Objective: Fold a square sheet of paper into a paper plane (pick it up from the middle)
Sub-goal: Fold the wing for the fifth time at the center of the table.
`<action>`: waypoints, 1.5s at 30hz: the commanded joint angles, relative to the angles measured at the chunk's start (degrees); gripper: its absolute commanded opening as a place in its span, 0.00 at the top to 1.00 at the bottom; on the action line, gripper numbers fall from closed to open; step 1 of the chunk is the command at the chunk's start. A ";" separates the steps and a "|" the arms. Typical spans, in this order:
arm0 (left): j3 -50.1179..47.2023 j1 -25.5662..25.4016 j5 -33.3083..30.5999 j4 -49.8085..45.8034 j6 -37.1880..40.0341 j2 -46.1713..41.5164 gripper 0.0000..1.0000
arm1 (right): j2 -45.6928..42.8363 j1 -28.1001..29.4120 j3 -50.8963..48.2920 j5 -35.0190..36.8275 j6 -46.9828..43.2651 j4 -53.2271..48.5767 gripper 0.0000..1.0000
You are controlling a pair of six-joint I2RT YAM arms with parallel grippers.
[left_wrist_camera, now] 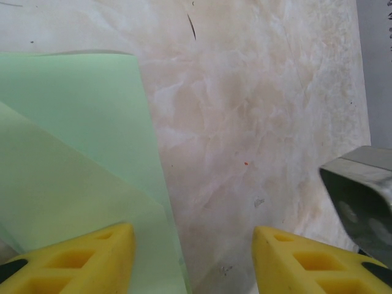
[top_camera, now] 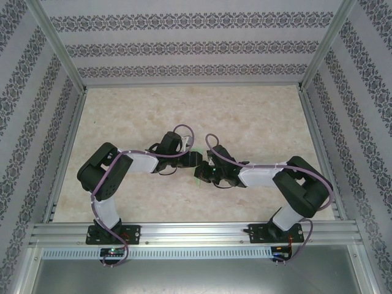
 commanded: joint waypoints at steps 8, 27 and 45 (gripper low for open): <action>1.19 0.11 0.56 -2.13 0.90 1.04 0.46 | -0.38 1.37 3.53 2.80 -2.85 -6.19 0.94; 1.36 0.06 0.74 -2.48 1.12 1.60 0.46 | -0.26 0.18 -4.53 2.89 0.52 0.28 0.94; 1.62 0.10 0.47 -3.30 0.74 1.81 0.47 | 1.06 2.86 -5.41 -0.88 -1.87 -2.00 0.94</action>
